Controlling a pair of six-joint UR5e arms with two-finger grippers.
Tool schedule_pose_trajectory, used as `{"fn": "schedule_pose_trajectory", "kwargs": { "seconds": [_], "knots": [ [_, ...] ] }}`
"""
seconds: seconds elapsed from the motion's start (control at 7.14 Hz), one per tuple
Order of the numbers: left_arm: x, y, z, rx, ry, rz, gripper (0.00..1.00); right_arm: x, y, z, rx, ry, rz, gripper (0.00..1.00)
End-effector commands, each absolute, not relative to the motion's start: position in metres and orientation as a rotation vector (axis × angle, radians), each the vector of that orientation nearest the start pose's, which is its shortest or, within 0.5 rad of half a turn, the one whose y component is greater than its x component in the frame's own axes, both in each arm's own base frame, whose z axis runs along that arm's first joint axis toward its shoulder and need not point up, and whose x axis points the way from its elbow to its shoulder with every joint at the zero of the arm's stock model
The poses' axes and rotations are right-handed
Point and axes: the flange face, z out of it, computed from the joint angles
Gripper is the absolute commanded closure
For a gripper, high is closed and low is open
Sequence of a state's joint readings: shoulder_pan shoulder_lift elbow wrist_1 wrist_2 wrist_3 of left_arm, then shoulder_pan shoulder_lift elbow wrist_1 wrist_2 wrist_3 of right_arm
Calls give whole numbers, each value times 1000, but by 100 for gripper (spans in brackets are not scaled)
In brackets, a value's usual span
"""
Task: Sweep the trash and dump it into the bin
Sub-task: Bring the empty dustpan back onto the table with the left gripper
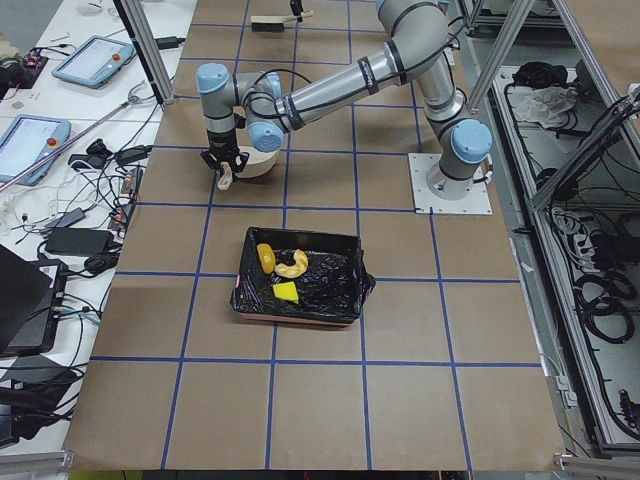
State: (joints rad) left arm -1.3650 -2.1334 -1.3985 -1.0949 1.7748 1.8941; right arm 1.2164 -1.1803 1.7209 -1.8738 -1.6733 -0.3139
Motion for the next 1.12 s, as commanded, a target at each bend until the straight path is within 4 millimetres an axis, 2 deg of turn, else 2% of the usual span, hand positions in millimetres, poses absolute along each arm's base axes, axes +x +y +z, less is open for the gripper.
{"fn": "schedule_pose_trajectory", "kwargs": {
  "seconds": [0.0,0.14,0.28,0.42,0.56,0.7,0.84,0.98],
  "knots": [
    [11,-707,280,-2471,-2196,-214,100,-83,-580,241,60,3137,381,18],
    [9,-705,274,-2466,-2185,-224,100,-83,-581,245,61,3140,372,6],
    [7,-705,270,-2463,-2177,-225,100,-84,-581,252,56,3152,356,0],
    [2,-705,269,-2459,-2155,-174,100,-80,-577,270,46,3164,326,0],
    [1,-705,267,-2452,-2154,-162,100,-74,-570,301,42,3179,243,0],
    [0,-705,267,-2452,-2154,-159,100,-57,-565,328,2,3196,174,0],
    [-1,-705,264,-2446,-2151,-161,100,-19,-560,351,-77,3217,114,0],
    [-2,-707,258,-2445,-2146,-165,100,15,-545,383,-105,3225,59,0]
  ]
}}
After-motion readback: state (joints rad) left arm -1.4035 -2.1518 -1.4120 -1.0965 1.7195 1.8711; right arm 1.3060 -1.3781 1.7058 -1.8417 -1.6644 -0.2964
